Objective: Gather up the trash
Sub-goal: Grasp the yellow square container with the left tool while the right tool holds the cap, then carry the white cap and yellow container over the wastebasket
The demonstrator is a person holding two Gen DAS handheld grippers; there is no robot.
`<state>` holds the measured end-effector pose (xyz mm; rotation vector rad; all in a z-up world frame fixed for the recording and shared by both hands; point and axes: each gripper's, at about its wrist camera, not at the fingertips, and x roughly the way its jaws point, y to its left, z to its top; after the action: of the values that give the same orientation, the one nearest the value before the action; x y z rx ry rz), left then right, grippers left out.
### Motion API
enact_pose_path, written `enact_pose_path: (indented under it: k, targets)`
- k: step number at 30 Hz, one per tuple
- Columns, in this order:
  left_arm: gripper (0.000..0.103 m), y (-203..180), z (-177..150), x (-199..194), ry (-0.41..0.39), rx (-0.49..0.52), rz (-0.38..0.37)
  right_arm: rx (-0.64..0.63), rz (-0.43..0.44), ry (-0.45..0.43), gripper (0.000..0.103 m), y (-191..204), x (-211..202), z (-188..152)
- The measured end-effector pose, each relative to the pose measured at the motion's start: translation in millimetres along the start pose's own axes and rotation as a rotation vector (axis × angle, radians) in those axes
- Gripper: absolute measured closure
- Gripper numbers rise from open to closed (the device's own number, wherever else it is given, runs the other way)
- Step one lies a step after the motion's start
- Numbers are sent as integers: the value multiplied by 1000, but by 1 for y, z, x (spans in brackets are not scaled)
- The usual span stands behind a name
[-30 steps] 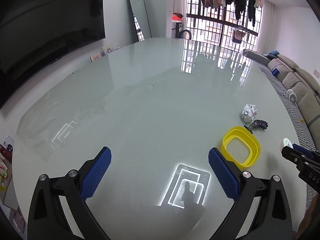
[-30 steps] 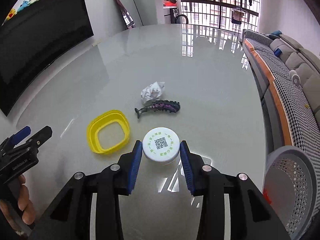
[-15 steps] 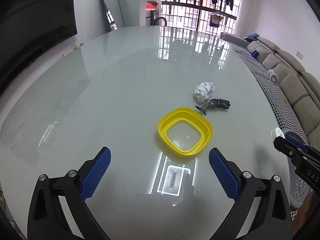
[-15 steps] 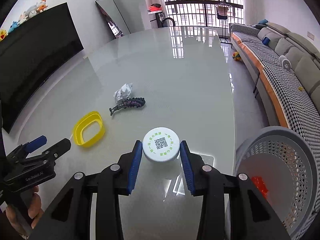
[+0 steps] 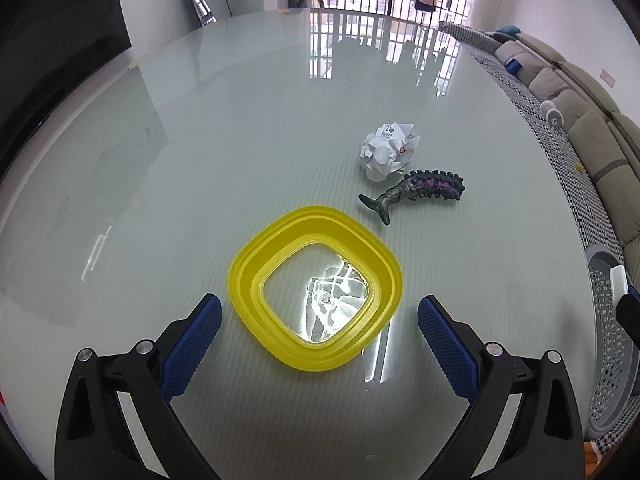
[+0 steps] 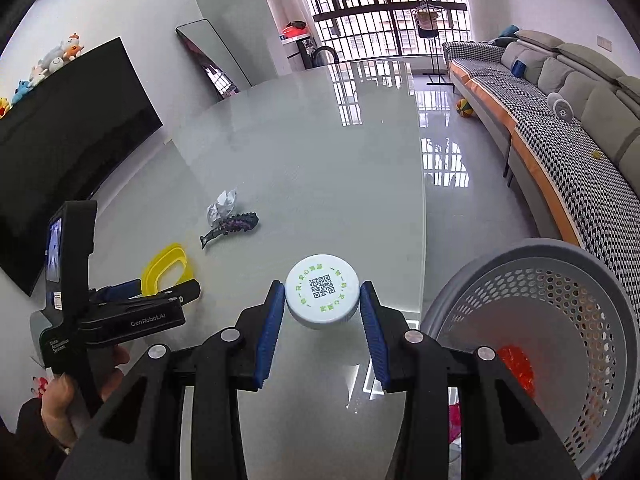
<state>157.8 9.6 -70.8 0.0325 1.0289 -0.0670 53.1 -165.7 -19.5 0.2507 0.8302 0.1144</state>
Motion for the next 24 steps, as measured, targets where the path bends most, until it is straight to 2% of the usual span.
enact_pose_path:
  k: [7, 9, 11, 20, 24]
  targets:
    - [7, 0, 3, 5, -26, -8, 10, 4, 6, 15, 65, -2, 5, -2]
    - [20, 1, 1, 0, -40, -2, 6, 1, 2, 21, 65, -2, 7, -2]
    - [27, -1, 0, -3, -54, 5, 0, 2, -2, 26, 65, -2, 8, -3]
    - [29, 7, -4, -10, -65, -16, -28, -20, -32, 34, 65, 7, 9, -6]
    - [29, 5, -5, -19, -96, -10, -22, -28, -37, 27, 65, 10, 2, -8]
